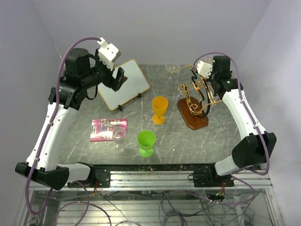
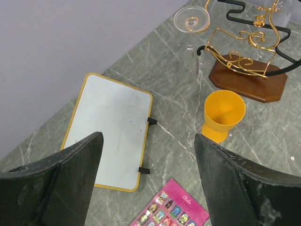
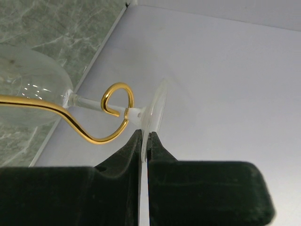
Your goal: Place the wine glass upside down on the wine glass rack
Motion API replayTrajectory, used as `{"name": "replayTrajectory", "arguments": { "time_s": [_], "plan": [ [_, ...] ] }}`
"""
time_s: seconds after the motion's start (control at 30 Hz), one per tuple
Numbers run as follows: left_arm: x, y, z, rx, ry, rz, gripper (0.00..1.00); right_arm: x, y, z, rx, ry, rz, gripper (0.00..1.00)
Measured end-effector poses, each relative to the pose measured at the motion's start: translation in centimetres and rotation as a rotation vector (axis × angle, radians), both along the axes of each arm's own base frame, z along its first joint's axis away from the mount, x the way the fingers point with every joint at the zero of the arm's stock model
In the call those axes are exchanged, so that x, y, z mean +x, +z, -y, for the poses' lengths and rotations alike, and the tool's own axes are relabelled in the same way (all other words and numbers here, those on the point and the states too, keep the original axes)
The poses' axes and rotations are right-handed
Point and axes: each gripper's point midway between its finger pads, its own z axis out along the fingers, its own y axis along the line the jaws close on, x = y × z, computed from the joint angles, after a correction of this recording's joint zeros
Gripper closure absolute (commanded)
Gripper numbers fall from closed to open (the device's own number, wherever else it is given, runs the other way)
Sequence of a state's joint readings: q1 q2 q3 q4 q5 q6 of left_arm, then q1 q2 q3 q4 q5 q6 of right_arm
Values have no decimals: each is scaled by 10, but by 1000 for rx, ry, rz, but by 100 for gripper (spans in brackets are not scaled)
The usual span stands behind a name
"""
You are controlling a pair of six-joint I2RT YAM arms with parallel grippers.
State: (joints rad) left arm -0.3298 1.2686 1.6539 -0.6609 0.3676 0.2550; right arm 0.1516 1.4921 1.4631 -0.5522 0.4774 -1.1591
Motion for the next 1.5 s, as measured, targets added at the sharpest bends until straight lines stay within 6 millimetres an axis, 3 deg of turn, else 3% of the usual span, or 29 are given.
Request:
{"name": "replayTrajectory", "arguments": {
  "time_s": [0.57,1.5],
  "plan": [
    [0,-1,0,3,-1,0,11,9,-3,-8,38,34,15,97],
    [-2,-4,-1,8,-2,-3,11,3,-12,-13,79,59,-8,93]
  ]
}}
